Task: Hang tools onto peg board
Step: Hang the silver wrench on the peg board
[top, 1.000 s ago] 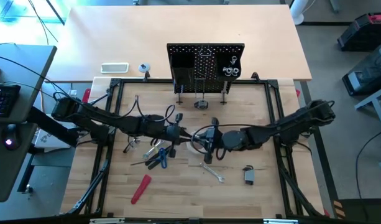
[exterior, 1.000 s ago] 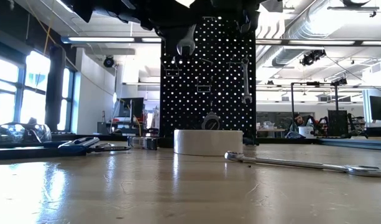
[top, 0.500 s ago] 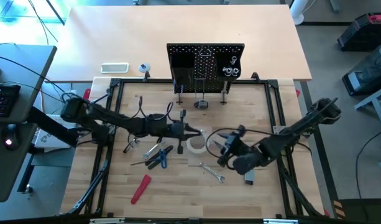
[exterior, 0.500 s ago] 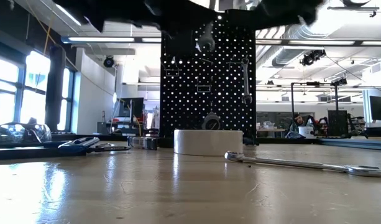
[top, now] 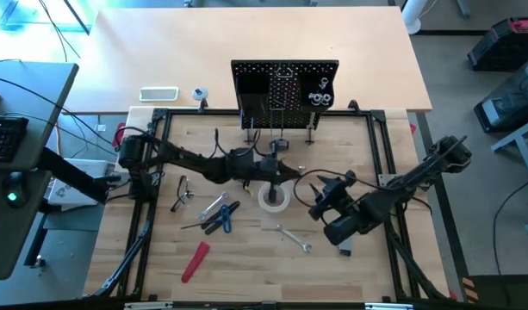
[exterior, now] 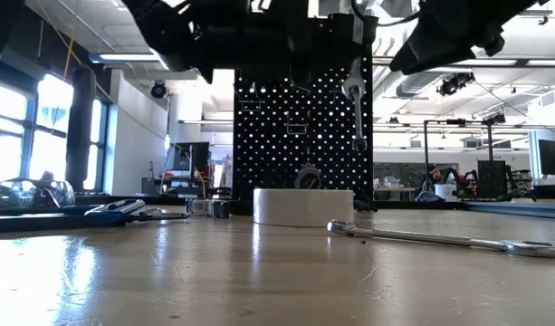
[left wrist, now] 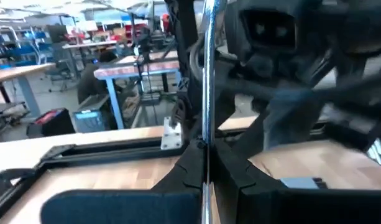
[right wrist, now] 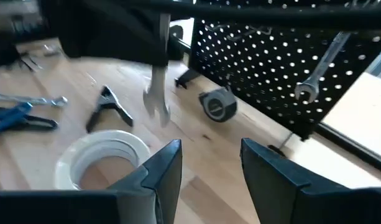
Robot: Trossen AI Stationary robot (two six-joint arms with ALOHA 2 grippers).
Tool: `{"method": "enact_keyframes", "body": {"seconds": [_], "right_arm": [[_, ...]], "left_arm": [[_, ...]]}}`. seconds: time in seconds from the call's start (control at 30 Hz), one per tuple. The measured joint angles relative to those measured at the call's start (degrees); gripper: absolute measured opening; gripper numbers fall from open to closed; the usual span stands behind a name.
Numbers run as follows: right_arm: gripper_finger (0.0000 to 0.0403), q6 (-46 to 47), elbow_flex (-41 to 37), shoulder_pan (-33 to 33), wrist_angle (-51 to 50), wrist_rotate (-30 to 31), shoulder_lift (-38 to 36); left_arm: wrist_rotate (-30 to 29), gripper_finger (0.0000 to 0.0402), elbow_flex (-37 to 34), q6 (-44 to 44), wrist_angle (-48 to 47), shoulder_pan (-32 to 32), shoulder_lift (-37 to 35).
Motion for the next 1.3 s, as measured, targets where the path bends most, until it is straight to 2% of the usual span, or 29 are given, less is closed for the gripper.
{"method": "enact_keyframes", "body": {"seconds": [0.23,0.33,0.43,0.53,0.67,0.73,1.0,1.3], "right_arm": [[0.0160,-2.89,0.00,-3.08,-6.29,-0.77,0.00],[0.0160,-7.53,0.00,-3.88,-7.34,-1.79,-0.43],[0.0160,-16.06,0.00,-4.28,-3.73,-4.76,-2.12],[0.0160,-29.35,0.00,-5.31,6.16,-11.96,-4.43],[0.0160,-49.30,0.00,-7.53,22.14,-29.83,-6.55],[0.0160,-55.83,0.00,-8.83,25.18,-37.51,-7.52],[0.0160,-65.92,0.00,-18.12,18.28,-45.56,-15.88],[0.0160,-75.31,0.00,-31.17,16.95,-61.88,-24.04]], "left_arm": [[2.96,0.0001,-0.05,-0.15,0.11,2.83,-1.52],[4.17,0.0001,-0.01,-0.38,-1.57,3.44,-2.30],[5.55,0.0001,-0.05,0.08,-3.59,3.58,-2.75],[5.67,0.0001,-0.05,1.42,-4.85,3.83,-3.21],[5.69,0.0001,-0.05,1.93,-5.48,4.50,-3.31],[6.04,0.0001,-0.05,1.88,-5.70,4.95,-3.49],[6.28,0.0001,-0.03,1.61,-5.53,5.91,-3.61],[6.30,0.0001,-0.03,1.59,-3.01,8.14,-3.59]]}}
